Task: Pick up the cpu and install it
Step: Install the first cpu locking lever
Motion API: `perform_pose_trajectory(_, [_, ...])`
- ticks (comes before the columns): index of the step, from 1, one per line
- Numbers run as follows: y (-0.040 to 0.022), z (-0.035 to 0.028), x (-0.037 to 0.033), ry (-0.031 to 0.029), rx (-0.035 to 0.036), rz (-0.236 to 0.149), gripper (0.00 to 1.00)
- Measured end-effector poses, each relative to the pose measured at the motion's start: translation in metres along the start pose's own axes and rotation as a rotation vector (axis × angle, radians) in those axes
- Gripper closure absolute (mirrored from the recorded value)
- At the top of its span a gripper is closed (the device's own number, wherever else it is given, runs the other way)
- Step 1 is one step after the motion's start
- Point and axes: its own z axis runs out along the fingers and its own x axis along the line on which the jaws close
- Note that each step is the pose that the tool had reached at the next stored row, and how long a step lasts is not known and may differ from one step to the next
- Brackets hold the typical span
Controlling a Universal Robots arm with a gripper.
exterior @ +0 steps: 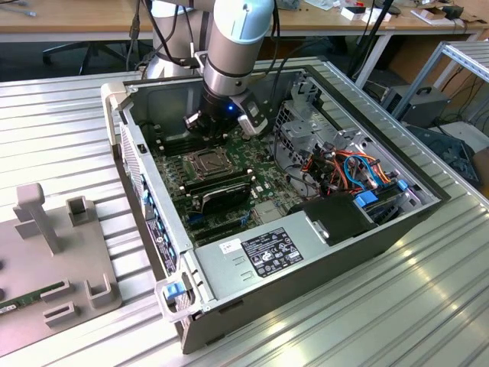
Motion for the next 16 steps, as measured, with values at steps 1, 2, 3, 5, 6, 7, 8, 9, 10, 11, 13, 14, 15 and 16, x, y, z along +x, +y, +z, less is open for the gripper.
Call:
perform_pose_trajectory(1, [-0.0001, 0.0001, -0.0003, 0.0001, 0.0057, 0.0, 0.89])
perform_pose_trajectory(2, [-0.0001, 0.0002, -0.0004, 0.0003, 0.0083, -0.001, 0.89])
perform_pose_trajectory(3, [-0.0001, 0.0003, -0.0005, 0.0002, 0.0099, -0.001, 0.89])
perform_pose_trajectory(5, [-0.0002, 0.0004, -0.0005, 0.0004, 0.0125, -0.001, 0.89])
perform_pose_trajectory(6, [-0.0001, 0.0005, -0.0005, 0.0004, 0.0128, -0.001, 0.89])
perform_pose_trajectory(7, [-0.0001, 0.0006, -0.0006, 0.0004, 0.013, -0.001, 0.89])
perform_pose_trajectory(8, [-0.0001, 0.001, -0.0006, 0.0003, 0.014, -0.001, 0.89])
perform_pose_trajectory(9, [-0.0001, 0.0013, -0.0006, 0.0003, 0.015, -0.001, 0.89])
perform_pose_trajectory(10, [-0.0002, 0.0018, -0.0007, 0.0004, 0.0172, -0.001, 0.89])
perform_pose_trajectory(11, [-0.0003, 0.002, -0.0007, 0.0005, 0.0184, -0.001, 0.89])
perform_pose_trajectory(13, [-0.0004, 0.0024, -0.0007, 0.0006, 0.0195, -0.001, 0.89])
perform_pose_trajectory(14, [-0.0004, 0.0027, -0.0007, 0.0005, 0.0197, -0.001, 0.89])
perform_pose_trajectory(15, [-0.0004, 0.003, -0.0007, 0.0005, 0.0198, -0.001, 0.89])
perform_pose_trajectory(16, [-0.0004, 0.0033, -0.0007, 0.0004, 0.0197, -0.001, 0.89])
